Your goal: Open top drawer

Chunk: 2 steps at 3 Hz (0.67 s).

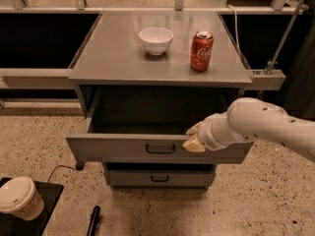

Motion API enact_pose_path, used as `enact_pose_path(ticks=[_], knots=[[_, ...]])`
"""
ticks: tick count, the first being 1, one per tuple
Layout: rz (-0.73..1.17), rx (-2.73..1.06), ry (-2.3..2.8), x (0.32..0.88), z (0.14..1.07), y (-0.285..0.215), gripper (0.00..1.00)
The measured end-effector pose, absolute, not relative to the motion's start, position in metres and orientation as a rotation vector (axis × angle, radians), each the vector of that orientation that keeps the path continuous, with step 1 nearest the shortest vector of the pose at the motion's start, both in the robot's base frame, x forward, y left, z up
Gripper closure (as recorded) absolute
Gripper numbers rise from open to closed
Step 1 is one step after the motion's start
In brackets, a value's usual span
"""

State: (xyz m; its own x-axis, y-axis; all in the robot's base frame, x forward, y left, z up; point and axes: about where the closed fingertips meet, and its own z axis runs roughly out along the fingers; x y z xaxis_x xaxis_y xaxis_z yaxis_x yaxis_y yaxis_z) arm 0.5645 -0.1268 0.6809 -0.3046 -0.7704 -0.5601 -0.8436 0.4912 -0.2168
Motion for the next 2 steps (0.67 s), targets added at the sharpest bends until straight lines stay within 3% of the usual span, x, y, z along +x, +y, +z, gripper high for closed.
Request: enact_pose_path(ticks=[2], knots=[[0.166, -1.320, 2.121, 0.552, 0.681, -0.128, 1.00]])
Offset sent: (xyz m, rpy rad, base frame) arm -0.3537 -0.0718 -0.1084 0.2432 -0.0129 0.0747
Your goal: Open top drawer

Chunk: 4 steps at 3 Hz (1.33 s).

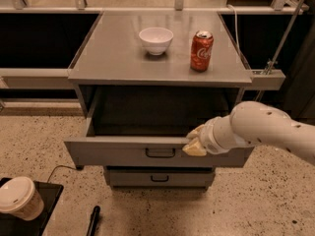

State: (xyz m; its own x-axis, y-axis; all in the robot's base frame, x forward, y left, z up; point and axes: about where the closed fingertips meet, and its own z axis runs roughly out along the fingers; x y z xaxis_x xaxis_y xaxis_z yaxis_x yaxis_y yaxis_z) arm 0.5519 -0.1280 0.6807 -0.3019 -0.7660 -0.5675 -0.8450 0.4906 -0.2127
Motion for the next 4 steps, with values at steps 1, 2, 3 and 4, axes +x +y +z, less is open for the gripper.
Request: enact_pose_path(ticks=[1, 2, 3, 4], knots=[[0.166, -1.320, 2.121, 0.552, 0.685, -0.128, 1.00], [0.177, -1.318, 2.115, 0.540, 0.680, -0.129, 1.00], [0.177, -1.318, 2.115, 0.540, 0.684, -0.129, 1.00], [0.186, -1.317, 2.111, 0.530, 0.681, -0.129, 1.00]])
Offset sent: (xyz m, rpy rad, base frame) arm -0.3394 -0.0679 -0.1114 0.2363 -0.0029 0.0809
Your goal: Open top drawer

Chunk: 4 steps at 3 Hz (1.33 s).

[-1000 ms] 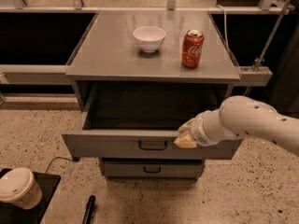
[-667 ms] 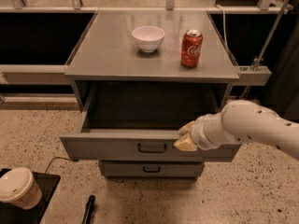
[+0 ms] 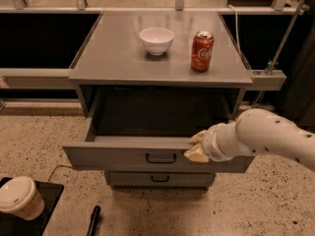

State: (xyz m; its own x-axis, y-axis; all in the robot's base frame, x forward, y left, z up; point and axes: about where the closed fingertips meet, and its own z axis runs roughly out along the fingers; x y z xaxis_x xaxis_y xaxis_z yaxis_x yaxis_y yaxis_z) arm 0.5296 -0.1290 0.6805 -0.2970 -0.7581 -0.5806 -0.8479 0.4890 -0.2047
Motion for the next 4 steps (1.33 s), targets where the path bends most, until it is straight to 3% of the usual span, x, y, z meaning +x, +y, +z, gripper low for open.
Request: enact_pose_path(ticks=[4], knots=[[0.204, -1.314, 2.101, 0.509, 0.680, -0.130, 1.00]])
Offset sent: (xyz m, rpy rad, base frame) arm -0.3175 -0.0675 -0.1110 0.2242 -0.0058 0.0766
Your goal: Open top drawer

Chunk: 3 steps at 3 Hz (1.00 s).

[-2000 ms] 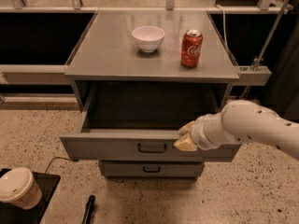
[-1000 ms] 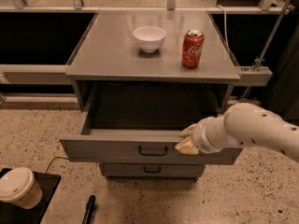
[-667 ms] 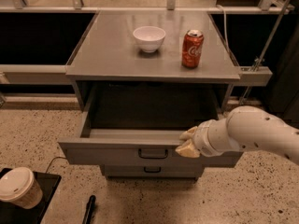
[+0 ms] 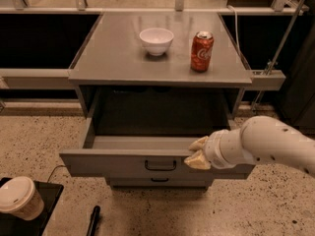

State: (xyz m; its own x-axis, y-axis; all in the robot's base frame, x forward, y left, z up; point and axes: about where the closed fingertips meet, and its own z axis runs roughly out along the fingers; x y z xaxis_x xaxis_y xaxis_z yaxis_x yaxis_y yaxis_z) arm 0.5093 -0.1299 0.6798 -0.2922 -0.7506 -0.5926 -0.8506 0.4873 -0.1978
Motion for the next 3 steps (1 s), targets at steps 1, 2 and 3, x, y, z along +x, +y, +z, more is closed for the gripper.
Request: enact_pose_path(ticks=[1, 2, 3], knots=[[0.204, -1.314, 2.101, 0.509, 0.684, -0.130, 1.00], [0.214, -1.312, 2.096, 0.499, 0.679, -0.130, 1.00], [0.214, -1.312, 2.096, 0.499, 0.683, -0.130, 1.00]])
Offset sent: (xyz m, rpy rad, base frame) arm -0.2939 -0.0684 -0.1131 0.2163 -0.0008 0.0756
